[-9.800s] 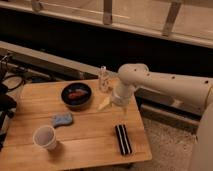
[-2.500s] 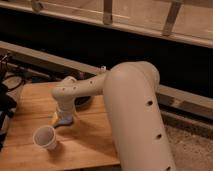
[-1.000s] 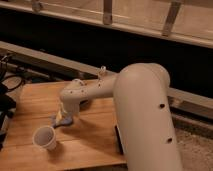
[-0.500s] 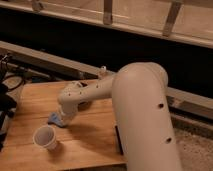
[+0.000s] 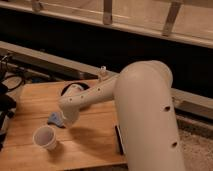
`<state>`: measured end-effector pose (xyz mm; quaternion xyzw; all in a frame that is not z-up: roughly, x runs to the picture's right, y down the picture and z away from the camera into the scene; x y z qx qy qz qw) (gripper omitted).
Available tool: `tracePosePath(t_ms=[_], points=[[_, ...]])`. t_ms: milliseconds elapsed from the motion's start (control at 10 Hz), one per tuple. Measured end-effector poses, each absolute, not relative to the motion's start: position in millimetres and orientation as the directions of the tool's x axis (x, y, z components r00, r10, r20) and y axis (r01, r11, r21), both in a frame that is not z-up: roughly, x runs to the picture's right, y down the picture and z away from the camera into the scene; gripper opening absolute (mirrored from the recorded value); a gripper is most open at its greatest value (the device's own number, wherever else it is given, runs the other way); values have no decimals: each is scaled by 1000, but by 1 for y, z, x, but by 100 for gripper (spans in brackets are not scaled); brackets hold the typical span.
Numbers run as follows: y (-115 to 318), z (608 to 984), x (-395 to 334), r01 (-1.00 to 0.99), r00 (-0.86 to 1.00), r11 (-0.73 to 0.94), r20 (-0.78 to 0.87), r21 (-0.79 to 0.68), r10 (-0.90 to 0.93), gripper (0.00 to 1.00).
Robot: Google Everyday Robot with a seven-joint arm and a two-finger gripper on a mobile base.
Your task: Wipe the white sponge on the table
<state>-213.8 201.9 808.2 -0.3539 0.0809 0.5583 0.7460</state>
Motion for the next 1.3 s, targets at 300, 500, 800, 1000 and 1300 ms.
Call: tracePosePath(t_ms=[300, 500, 800, 1000, 1300], points=[[194, 804, -215, -889, 370, 151, -485, -432, 793, 43], [165, 790, -217, -892, 366, 171, -446, -418, 817, 66], [136, 784, -220, -894, 361, 183, -417, -409, 834, 80], [132, 793, -222, -895, 358, 182, -413, -408, 837, 80], [137, 816, -232, -891, 362, 171, -430, -421, 827, 80]])
